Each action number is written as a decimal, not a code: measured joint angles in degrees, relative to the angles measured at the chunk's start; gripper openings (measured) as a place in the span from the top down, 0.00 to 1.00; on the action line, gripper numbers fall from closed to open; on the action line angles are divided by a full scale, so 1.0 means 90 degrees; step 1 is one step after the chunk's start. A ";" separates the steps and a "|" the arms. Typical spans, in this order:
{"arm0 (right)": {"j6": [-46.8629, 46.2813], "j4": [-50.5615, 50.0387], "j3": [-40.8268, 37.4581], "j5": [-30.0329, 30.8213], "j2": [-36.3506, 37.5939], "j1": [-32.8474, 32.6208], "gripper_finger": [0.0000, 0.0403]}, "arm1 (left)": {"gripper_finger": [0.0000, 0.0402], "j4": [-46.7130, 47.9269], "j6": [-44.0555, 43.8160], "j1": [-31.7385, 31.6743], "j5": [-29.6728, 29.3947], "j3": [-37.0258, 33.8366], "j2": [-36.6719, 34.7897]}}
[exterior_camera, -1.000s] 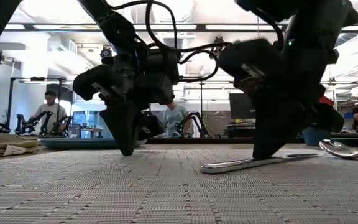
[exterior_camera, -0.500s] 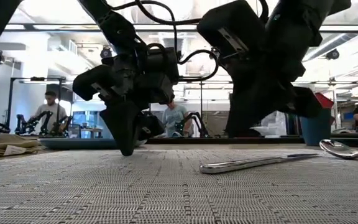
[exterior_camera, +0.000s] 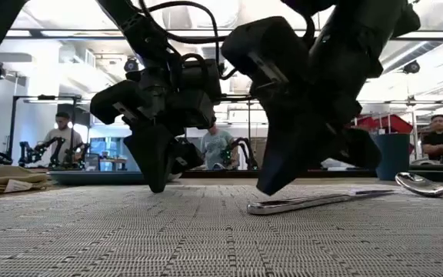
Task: Set table place
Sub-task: Put the silver table knife to the left of the silver spoon on the gray table mat, then adjust the utensils on the gray table mat
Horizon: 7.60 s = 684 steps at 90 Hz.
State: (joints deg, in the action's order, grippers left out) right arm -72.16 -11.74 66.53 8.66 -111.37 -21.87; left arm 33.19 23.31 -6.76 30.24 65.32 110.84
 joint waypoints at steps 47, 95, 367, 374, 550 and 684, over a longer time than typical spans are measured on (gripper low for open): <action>-0.0707 -0.0887 0.0067 -0.0264 0.0041 -0.0610 1.00 | 1.00 -0.0007 0.0023 -0.0027 0.0017 -0.0002 0.0000; -0.1253 -0.1173 0.0067 0.0375 0.0327 -0.0713 1.00 | 1.00 -0.0014 0.0119 -0.0056 0.0056 -0.0002 0.0000; -0.3699 -0.4330 -0.0255 0.0575 0.1298 -0.1016 1.00 | 1.00 -0.0062 0.0187 -0.0129 0.0237 -0.0032 0.0000; -0.3396 -0.4075 -0.0347 0.0589 0.1349 -0.0872 1.00 | 1.00 -0.0070 0.0189 -0.0129 0.0243 -0.0032 0.0000; -0.1407 -0.3846 -0.1500 0.0387 0.2324 0.0526 1.00 | 1.00 -0.0108 -0.0237 -0.0265 0.0110 0.0362 -0.0236; -0.0292 -0.2301 -0.2408 0.0064 0.2452 0.1020 1.00 | 1.00 -0.0189 -0.0437 -0.0260 0.0188 0.0125 -0.0254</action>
State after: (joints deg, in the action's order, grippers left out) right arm -74.78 -32.45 44.86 9.23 -89.30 -12.69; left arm 31.48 19.38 -9.10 31.93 66.44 108.55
